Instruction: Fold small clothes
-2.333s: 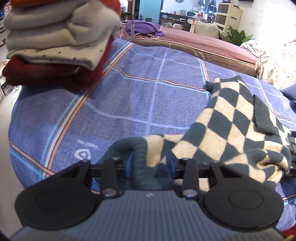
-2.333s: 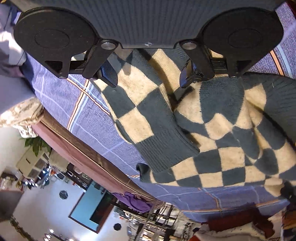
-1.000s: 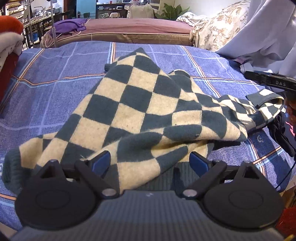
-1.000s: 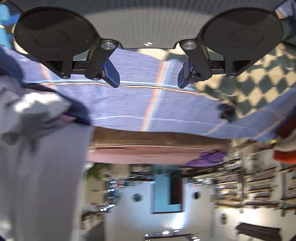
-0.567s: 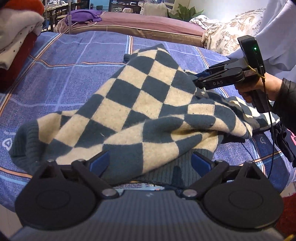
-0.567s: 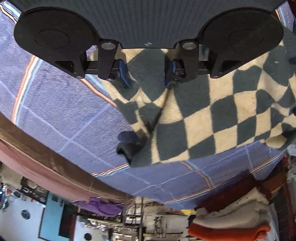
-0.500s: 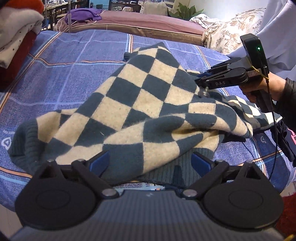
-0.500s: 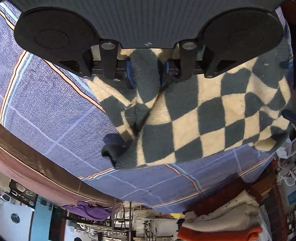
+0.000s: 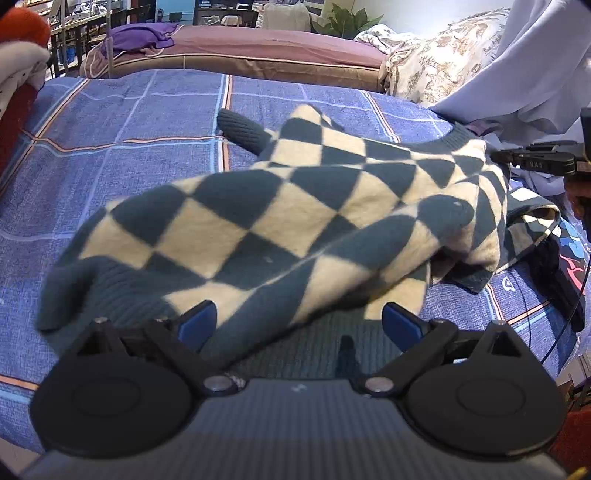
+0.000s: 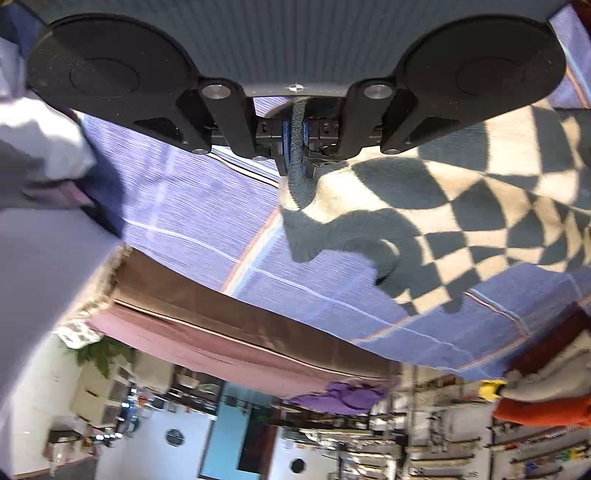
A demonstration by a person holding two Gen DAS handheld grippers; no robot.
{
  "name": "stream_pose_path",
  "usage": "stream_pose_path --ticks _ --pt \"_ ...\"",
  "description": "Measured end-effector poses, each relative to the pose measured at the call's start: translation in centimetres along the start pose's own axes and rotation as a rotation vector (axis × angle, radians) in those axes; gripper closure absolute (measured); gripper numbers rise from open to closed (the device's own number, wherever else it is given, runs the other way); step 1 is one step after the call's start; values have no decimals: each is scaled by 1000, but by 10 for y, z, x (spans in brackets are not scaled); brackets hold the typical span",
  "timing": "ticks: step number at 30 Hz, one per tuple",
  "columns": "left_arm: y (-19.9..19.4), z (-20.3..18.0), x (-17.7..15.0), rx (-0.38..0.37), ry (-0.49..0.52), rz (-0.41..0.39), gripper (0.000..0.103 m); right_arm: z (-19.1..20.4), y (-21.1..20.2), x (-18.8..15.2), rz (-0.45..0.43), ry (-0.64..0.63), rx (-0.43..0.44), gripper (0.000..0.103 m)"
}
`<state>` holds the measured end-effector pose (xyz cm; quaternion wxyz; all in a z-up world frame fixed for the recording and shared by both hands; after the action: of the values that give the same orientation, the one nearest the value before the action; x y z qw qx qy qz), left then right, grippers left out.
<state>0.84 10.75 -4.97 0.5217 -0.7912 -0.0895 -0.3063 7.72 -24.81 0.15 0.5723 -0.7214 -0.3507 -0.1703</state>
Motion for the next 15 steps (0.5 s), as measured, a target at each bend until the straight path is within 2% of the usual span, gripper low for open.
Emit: stream_pose_path --ticks 2,4,6,9,10,12,13,15 --pt "1 -4 6 -20 -2 0 5 -19 10 -21 69 71 -66 96" --pt "-1 -7 14 -49 -4 -4 5 -24 24 -40 133 64 -110 96" --pt "-5 -9 27 -59 18 -31 5 -18 34 -55 177 63 -106 96" --pt "-13 -6 59 -1 77 -123 5 4 38 -69 185 51 -115 95" --pt "-11 -2 72 12 79 -155 2 12 40 -71 181 49 -121 95" --pt "2 11 103 26 24 -187 0 23 43 -71 172 30 -154 94" --pt "13 18 119 16 -25 -179 0 28 43 -68 171 11 -173 93" --pt "38 29 146 -43 -131 -170 0 33 44 -66 167 20 -184 92"
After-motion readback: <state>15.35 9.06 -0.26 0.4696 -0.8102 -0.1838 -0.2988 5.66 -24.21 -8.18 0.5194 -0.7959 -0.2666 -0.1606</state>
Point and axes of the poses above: each gripper's, at about its wrist camera, not at the fingertips, and y roughly the way its jaws point, z to its left, x to its top, the point moved 2 cm from there along y, roughly the way its jaws point, and after that the axes turned 7 degrees about -y, right-handed, at the moved point
